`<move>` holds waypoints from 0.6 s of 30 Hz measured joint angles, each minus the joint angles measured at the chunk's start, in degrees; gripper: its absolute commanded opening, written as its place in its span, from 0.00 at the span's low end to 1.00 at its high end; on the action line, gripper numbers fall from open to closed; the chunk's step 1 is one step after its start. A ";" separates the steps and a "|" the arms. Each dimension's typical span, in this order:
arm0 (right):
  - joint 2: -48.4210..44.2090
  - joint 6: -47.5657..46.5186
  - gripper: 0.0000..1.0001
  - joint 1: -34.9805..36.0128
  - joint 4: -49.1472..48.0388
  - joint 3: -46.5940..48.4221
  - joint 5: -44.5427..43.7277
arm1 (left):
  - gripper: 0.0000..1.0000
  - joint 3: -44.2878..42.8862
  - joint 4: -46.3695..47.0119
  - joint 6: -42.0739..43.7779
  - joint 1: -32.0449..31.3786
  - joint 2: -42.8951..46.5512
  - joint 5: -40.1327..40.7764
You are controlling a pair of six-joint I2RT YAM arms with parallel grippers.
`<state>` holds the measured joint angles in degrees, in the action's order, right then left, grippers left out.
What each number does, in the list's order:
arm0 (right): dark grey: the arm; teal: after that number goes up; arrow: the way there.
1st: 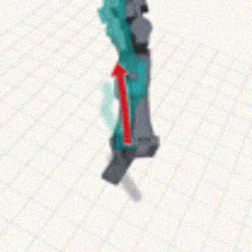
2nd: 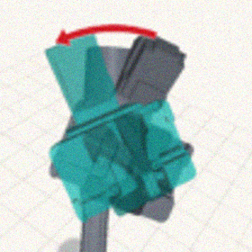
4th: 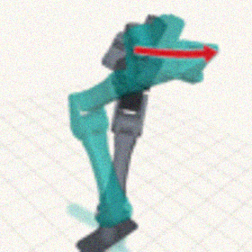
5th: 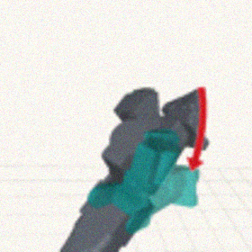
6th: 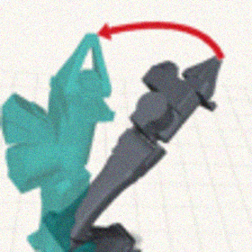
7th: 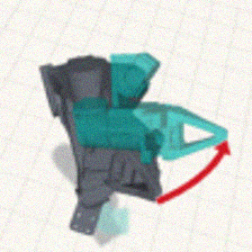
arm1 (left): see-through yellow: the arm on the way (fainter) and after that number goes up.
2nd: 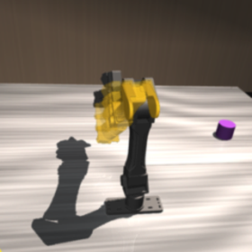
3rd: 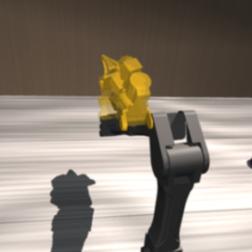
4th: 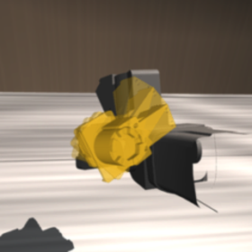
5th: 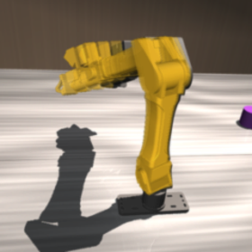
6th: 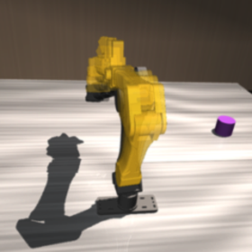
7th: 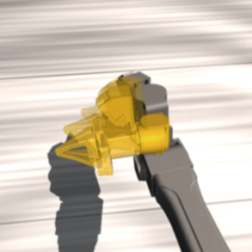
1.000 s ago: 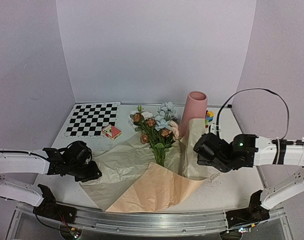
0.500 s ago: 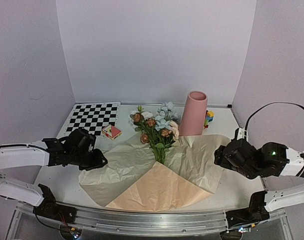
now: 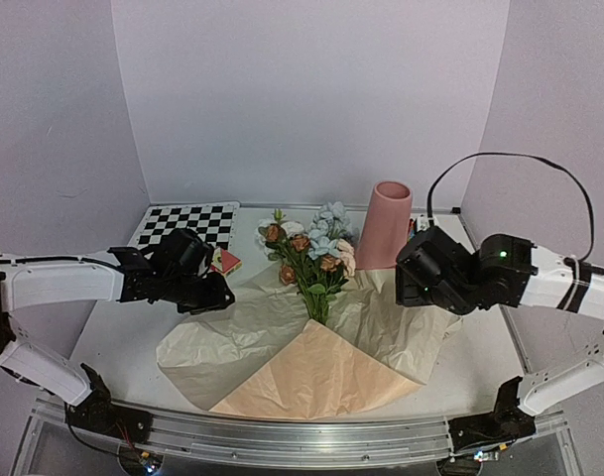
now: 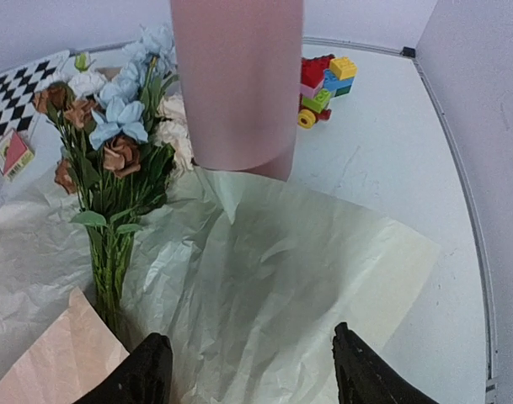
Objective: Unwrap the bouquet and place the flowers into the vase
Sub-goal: Unfold the wrapping paper at the center of the board.
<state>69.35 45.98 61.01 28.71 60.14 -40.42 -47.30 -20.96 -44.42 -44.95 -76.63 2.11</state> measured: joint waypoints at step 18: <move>8.91 -9.62 0.41 -16.54 -20.86 -15.42 25.68 | 0.36 -4.01 7.14 -0.64 -3.08 -16.62 -0.98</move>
<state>78.26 36.36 44.47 7.85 44.72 -14.74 -51.31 -13.82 -45.06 -48.03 -93.25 1.13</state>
